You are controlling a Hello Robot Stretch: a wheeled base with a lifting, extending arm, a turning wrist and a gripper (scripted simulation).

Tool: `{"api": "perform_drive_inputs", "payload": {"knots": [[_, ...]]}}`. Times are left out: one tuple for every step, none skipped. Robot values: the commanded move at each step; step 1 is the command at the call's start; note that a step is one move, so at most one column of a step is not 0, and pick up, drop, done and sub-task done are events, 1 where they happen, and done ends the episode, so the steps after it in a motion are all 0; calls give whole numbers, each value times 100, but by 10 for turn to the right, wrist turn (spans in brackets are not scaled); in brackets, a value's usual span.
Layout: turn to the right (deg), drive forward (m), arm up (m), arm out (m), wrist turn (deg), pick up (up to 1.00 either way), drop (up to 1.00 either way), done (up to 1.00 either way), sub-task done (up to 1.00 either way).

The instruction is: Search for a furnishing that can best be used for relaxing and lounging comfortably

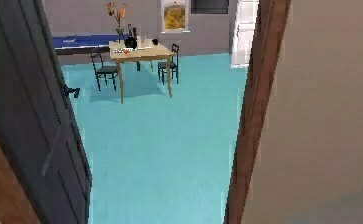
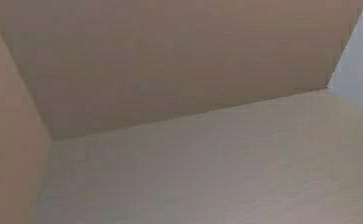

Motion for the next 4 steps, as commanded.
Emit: {"api": "perform_drive_inputs", "payload": {"knots": [[-180, 0, 0, 0, 0, 0, 0, 0, 0], [0, 75, 0, 0, 0, 0, 0, 0, 0], [450, 0, 0, 0, 0, 0, 0, 0, 0], [0, 45, 0, 0, 0, 0, 0, 0, 0]]}}
